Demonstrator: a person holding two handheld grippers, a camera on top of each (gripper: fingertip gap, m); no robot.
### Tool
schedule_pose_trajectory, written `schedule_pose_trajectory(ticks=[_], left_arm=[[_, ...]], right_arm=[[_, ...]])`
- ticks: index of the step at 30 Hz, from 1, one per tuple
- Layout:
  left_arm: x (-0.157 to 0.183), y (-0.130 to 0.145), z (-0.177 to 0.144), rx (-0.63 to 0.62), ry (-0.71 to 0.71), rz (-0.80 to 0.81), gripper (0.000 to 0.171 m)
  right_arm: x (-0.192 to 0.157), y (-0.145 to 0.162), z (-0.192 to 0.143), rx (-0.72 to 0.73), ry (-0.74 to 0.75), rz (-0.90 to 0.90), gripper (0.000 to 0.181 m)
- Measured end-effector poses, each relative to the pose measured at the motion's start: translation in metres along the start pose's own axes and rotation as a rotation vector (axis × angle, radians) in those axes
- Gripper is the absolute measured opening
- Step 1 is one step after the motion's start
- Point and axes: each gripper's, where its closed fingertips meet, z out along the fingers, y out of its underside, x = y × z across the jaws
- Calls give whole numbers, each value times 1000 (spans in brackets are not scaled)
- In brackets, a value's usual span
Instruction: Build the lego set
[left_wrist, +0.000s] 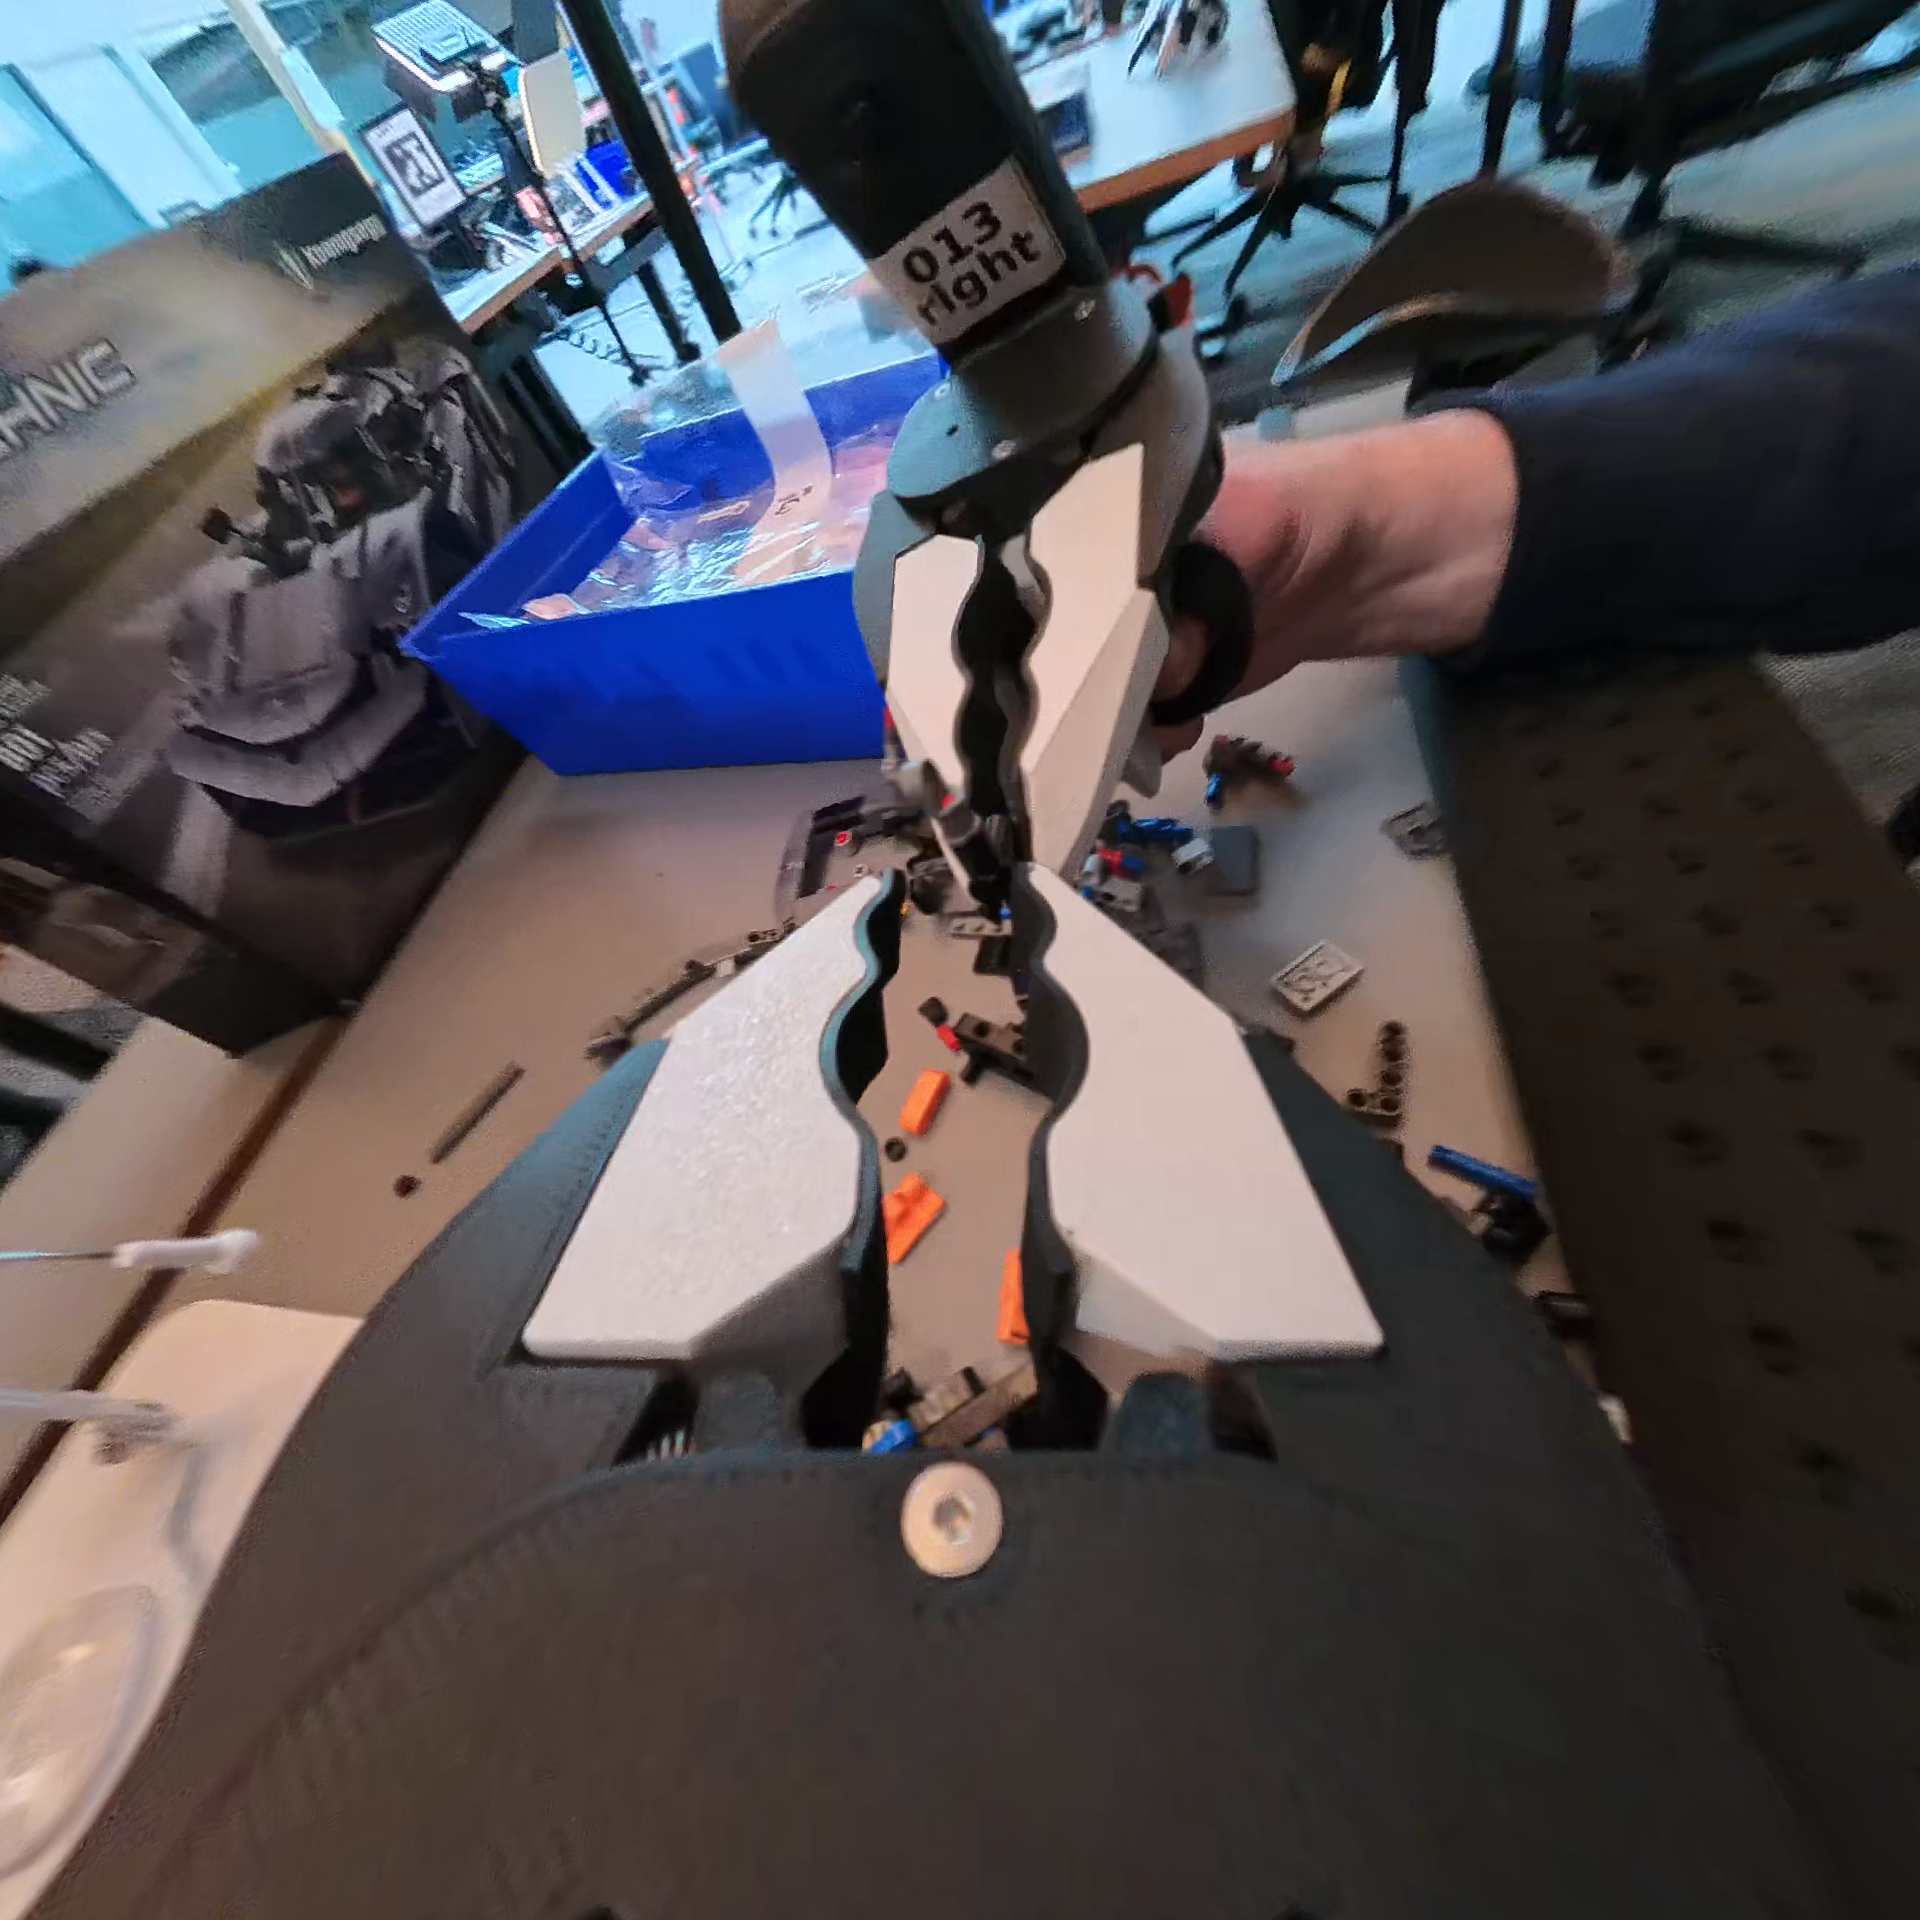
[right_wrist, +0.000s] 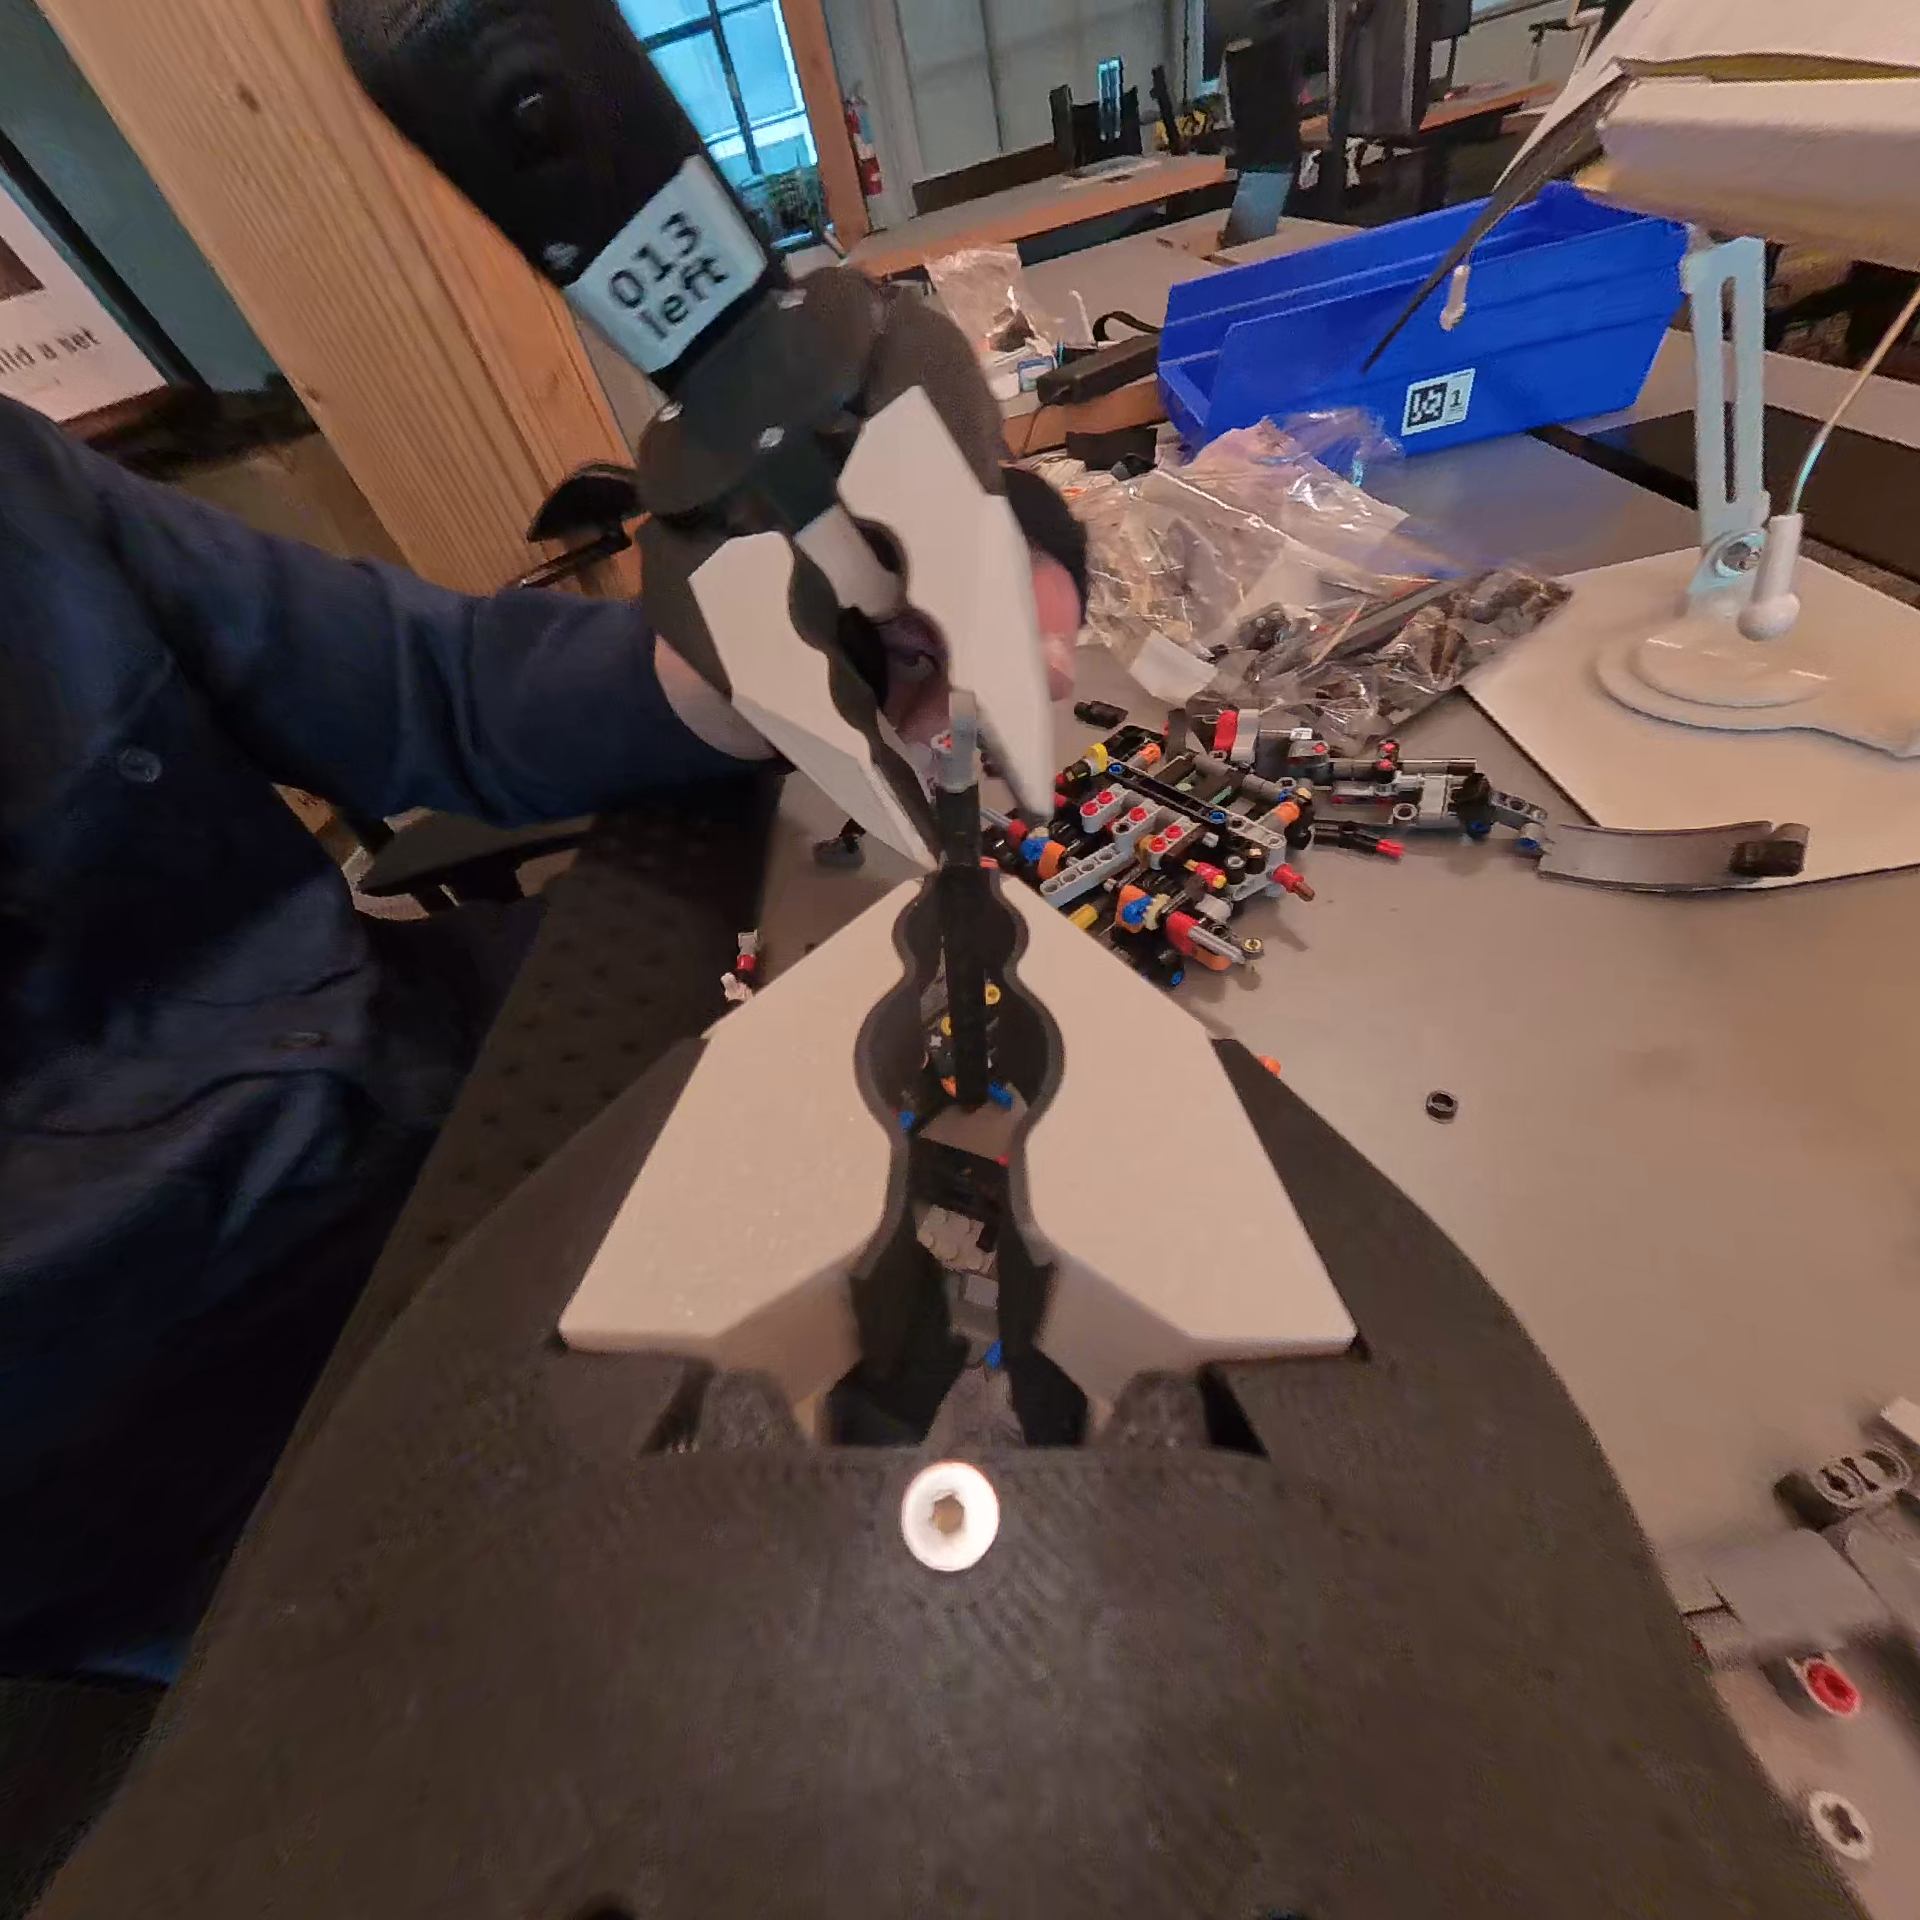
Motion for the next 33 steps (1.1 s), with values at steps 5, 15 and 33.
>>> schedule_pose_trajectory(ticks=[5,15,33], left_arm=[[13,-1,-1,20,100,-42,5],[8,-4,-4,2,71,-18,4],[8,5,-5,-75,51,49,4]], right_arm=[[-6,1,2,-13,-18,-34,4],[-5,-5,0,11,16,-74,4],[-5,-9,0,44,21,-58,8]])
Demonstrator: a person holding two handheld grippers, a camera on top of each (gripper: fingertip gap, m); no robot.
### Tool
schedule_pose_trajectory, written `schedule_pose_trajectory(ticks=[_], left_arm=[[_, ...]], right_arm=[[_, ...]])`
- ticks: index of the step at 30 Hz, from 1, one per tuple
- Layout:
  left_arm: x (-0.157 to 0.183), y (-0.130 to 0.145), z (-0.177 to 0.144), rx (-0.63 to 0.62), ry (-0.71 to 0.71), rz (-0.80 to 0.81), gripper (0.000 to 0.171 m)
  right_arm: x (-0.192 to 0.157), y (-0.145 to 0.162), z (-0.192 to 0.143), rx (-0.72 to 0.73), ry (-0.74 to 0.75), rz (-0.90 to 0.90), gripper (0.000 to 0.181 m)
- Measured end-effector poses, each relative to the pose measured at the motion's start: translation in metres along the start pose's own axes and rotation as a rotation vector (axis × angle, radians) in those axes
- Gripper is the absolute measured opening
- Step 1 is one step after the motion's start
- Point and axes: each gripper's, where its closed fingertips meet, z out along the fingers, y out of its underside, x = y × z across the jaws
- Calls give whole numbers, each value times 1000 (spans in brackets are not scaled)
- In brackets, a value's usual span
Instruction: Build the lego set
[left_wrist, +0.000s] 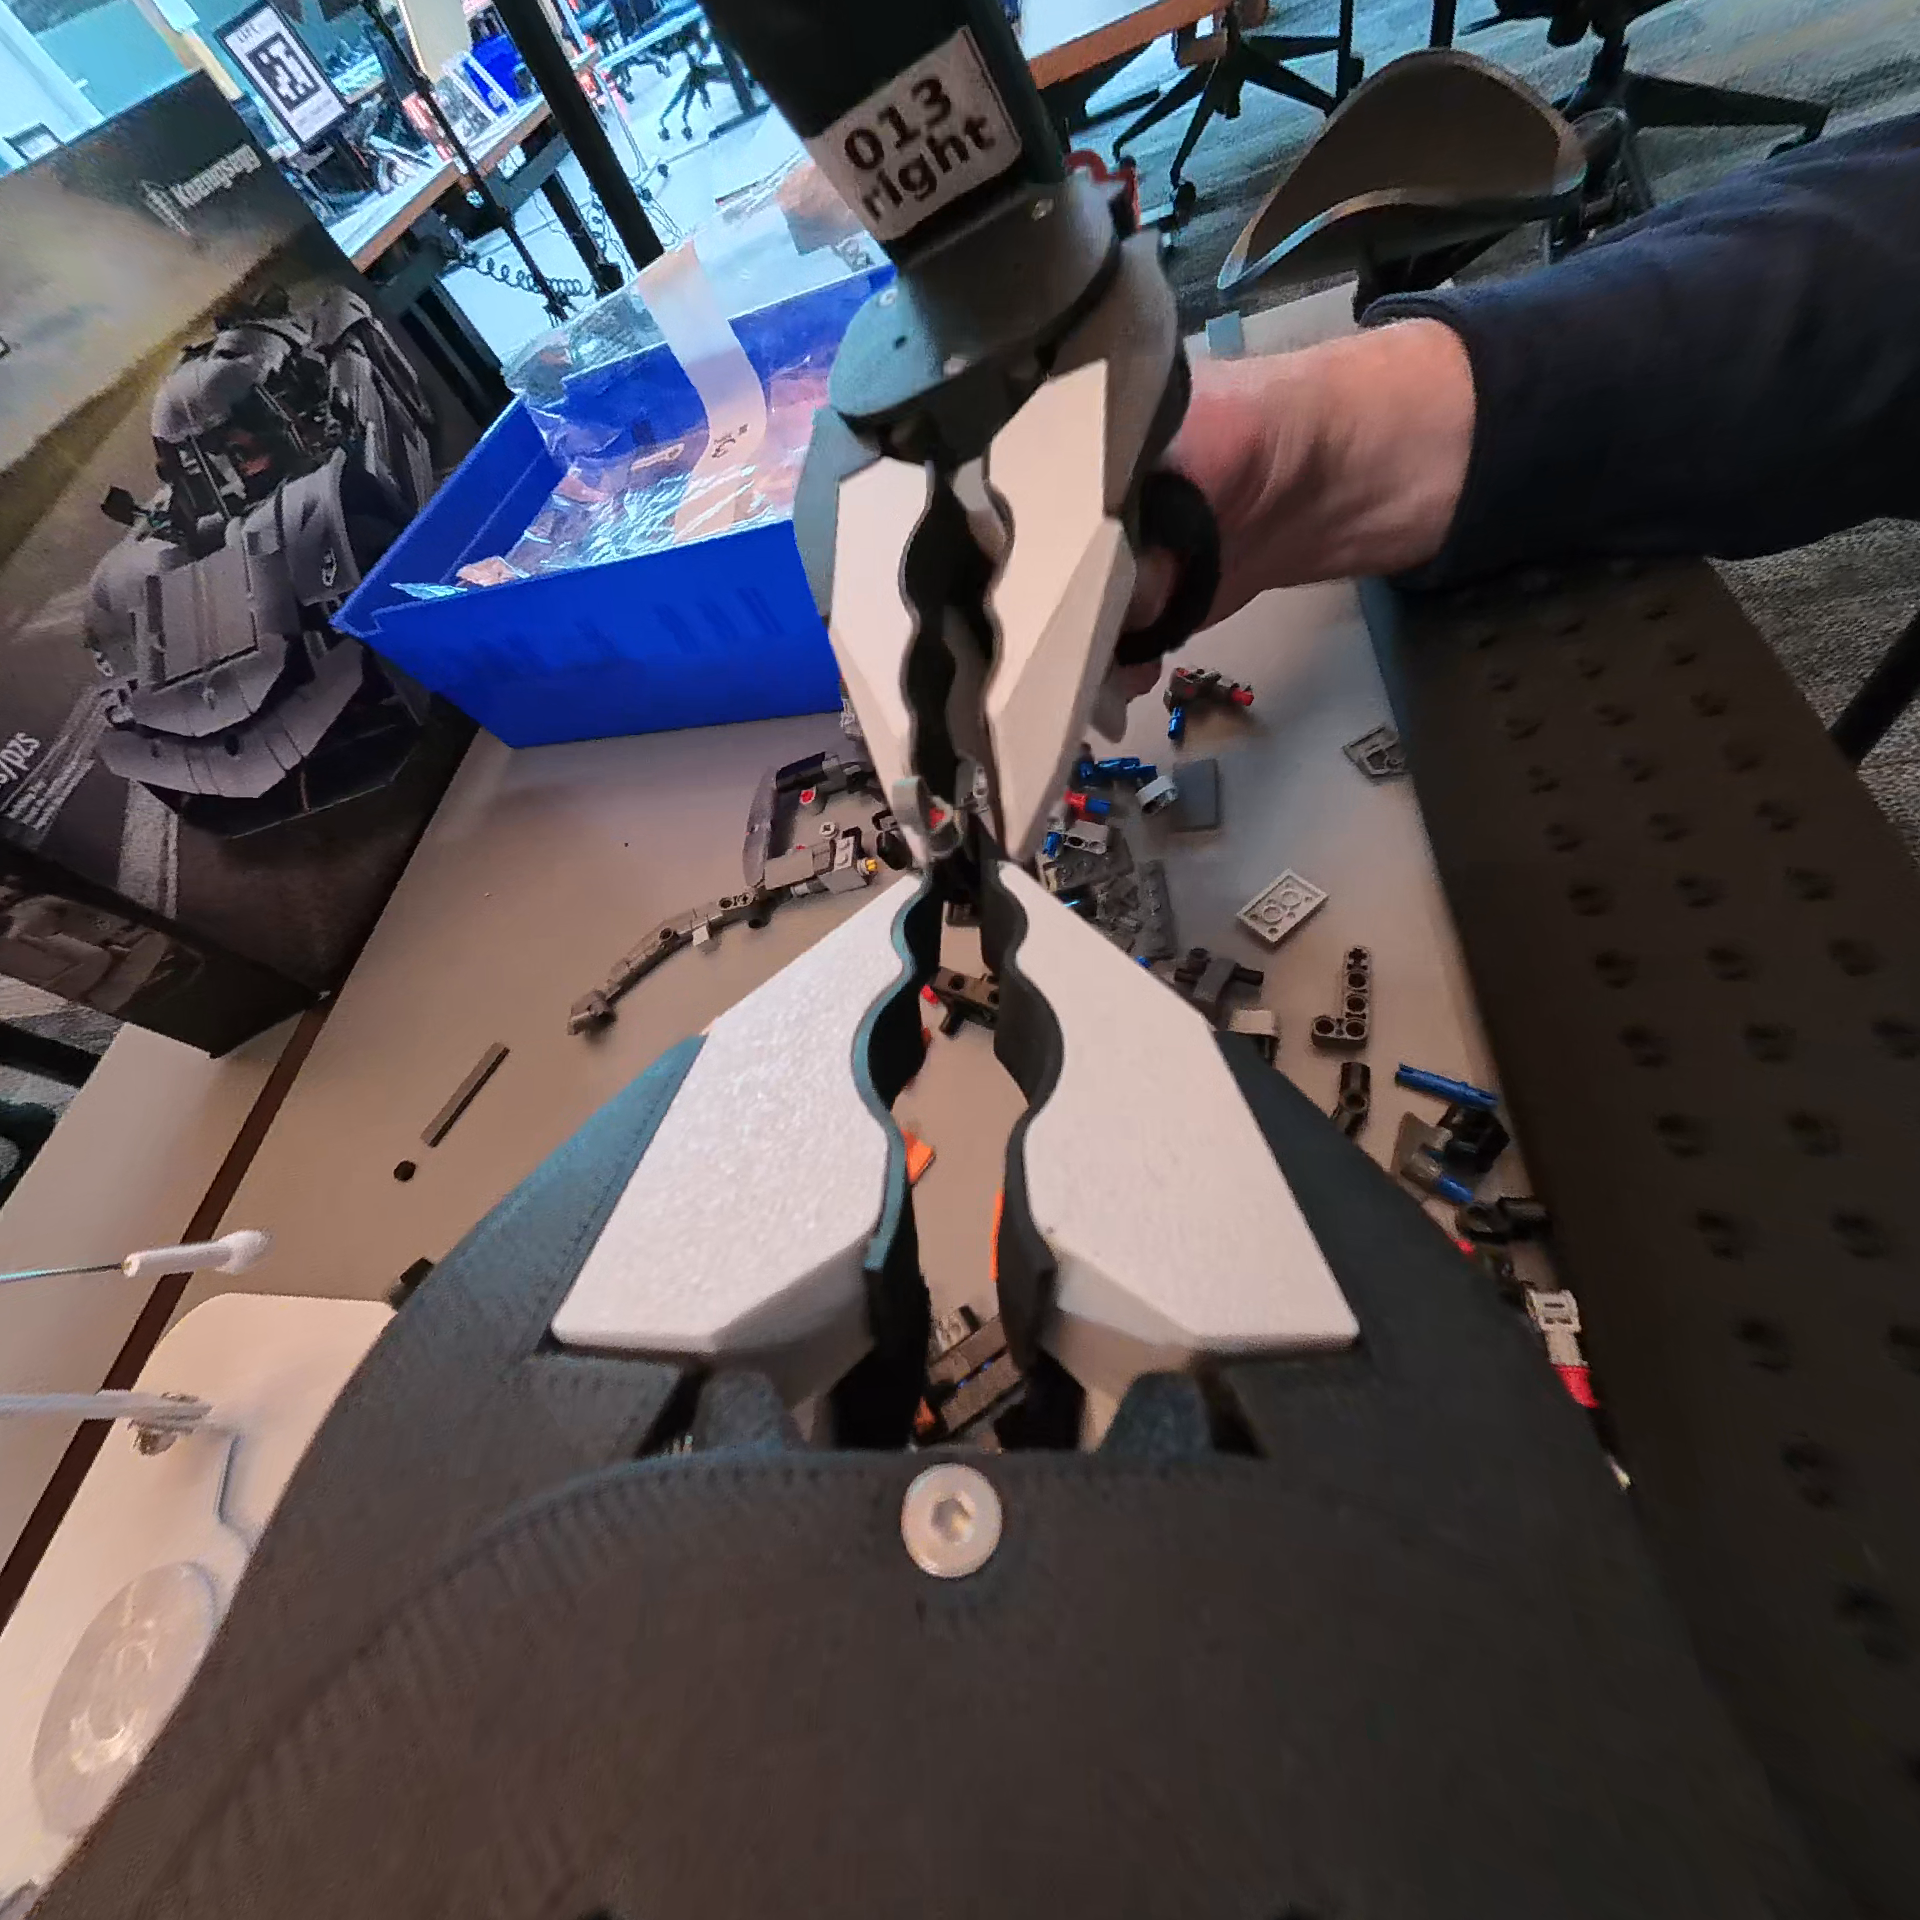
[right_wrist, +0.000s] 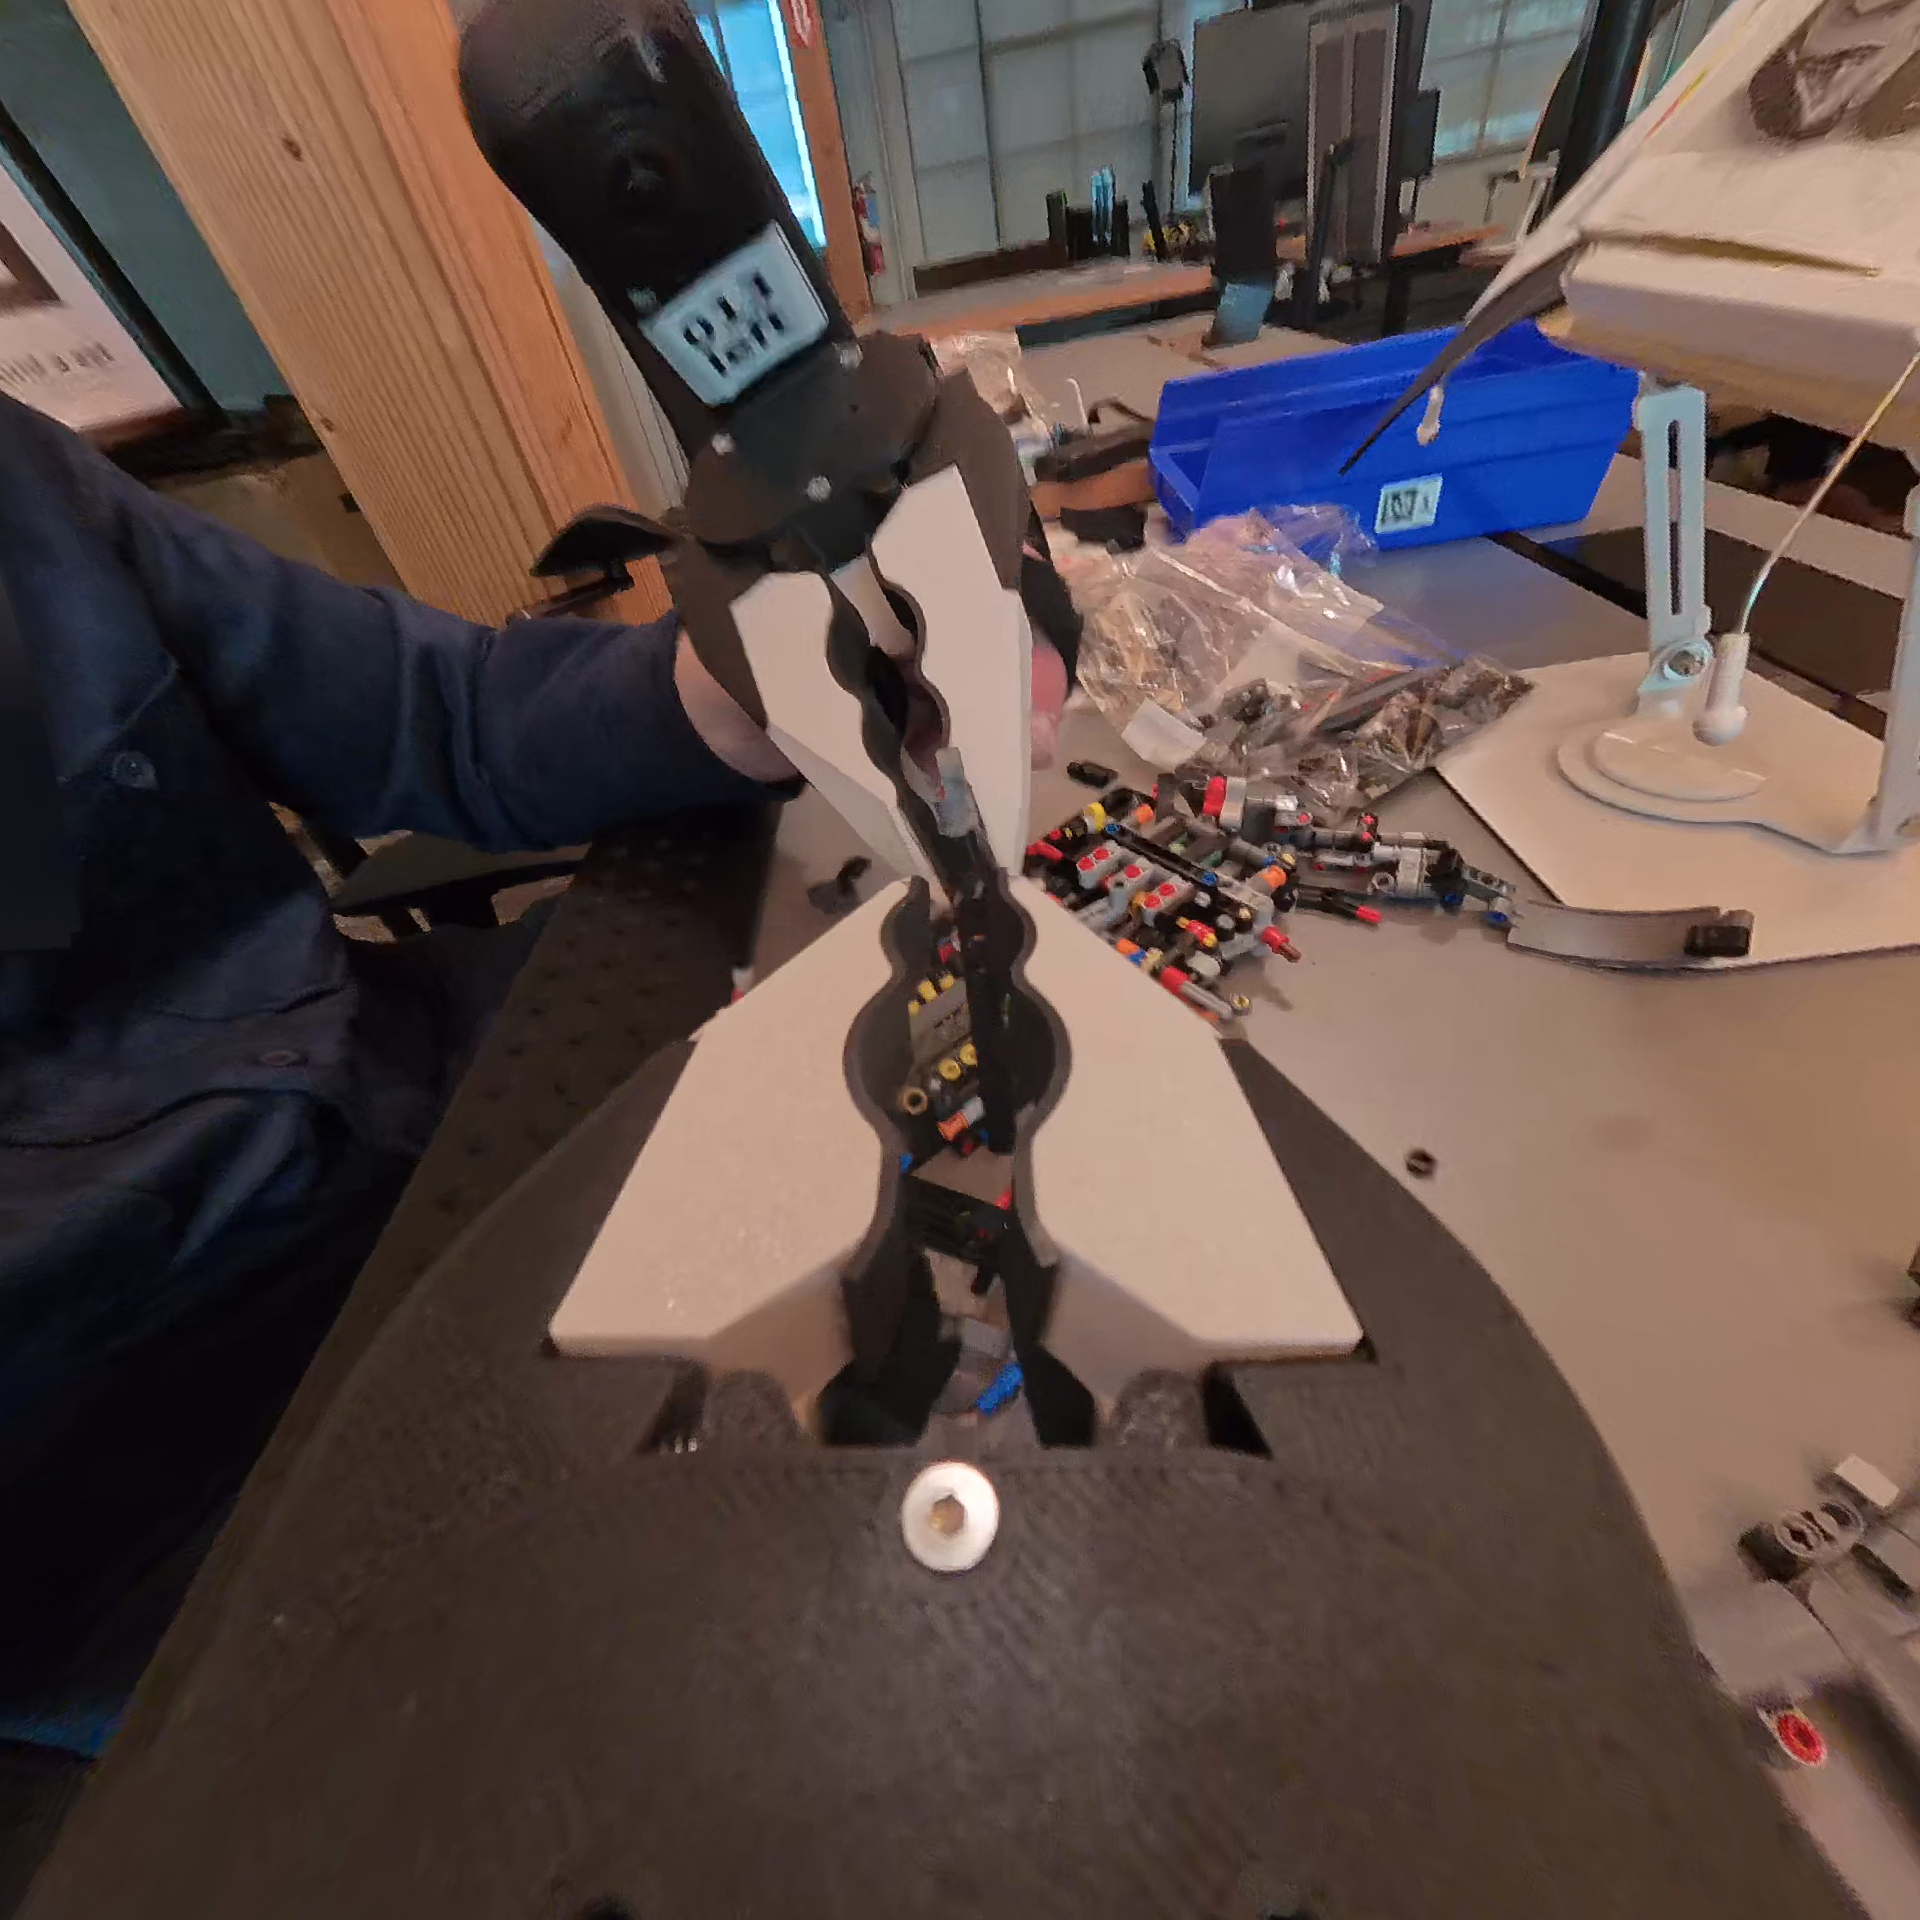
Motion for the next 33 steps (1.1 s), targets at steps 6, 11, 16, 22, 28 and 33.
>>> schedule_pose_trajectory(ticks=[6,11,16,22,28,33], left_arm=[[1,4,2,-34,-13,36,4],[1,0,1,-8,-8,38,4],[3,-2,-1,5,21,21,4],[-38,-5,-51,157,-15,-178,4],[-20,20,-13,-36,22,-111,5],[-19,23,-11,-36,40,-139,4]], right_arm=[[3,5,1,-30,19,-10,4],[2,4,0,-42,30,-36,4],[-3,1,-2,-40,23,-57,4],[8,-15,-44,77,85,-21,3],[13,12,-21,-11,-1,138,4],[13,22,-16,-55,-12,176,4]])
